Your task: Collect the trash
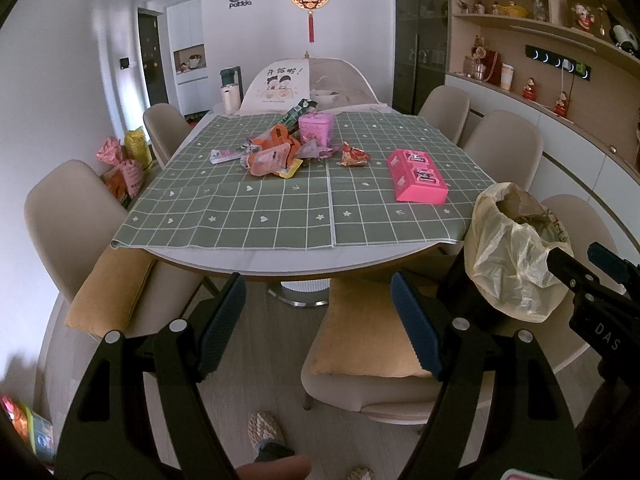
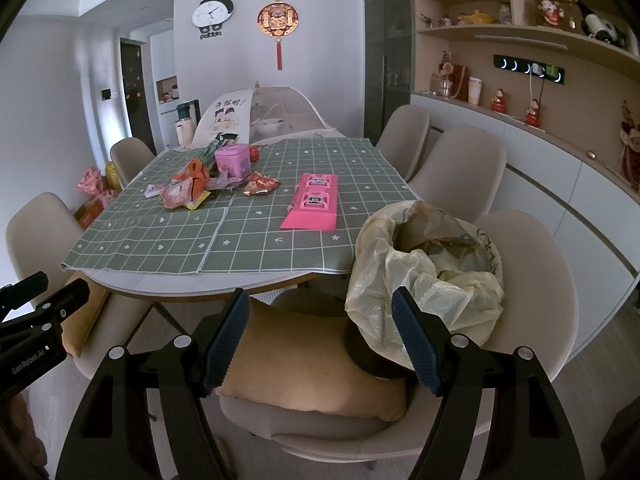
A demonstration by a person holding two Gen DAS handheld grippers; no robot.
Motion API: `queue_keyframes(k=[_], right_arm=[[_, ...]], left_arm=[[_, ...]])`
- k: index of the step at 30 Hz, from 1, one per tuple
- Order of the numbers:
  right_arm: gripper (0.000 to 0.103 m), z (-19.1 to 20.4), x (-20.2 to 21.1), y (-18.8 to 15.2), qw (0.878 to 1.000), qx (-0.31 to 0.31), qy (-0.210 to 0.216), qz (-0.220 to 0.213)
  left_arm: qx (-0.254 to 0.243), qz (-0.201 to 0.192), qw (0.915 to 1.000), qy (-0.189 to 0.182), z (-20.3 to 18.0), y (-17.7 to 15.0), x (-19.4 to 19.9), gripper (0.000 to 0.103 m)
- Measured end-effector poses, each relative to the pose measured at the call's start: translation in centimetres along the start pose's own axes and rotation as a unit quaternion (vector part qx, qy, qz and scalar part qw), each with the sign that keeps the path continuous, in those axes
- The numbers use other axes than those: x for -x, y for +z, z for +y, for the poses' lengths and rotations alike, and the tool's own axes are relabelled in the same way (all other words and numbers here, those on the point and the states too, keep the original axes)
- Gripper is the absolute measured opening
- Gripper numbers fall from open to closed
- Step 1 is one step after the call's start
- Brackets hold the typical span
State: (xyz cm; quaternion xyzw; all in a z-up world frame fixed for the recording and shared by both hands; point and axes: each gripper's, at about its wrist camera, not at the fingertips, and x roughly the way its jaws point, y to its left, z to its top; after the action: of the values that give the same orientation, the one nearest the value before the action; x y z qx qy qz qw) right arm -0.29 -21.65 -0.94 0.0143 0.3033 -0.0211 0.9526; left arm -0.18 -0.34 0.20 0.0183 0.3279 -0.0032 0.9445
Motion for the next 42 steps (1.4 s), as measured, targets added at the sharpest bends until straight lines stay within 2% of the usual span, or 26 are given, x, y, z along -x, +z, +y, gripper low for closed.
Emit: queue_keyframes(k=[35,42], right_arm=[[0.070,0.4,0.1,0.1,1.000,0.000,0.000,0.002],[0.070,1.5,-0.6,0.3,1.000,0.008,0.003,0.009]], left_arm=[[0.006,0.001,1.0000,0.001,-0.6,-0.5,0.1,0.071],[0.018,0.009,0.9998,0.002,1.3,-0.3,-0.1,0.071]])
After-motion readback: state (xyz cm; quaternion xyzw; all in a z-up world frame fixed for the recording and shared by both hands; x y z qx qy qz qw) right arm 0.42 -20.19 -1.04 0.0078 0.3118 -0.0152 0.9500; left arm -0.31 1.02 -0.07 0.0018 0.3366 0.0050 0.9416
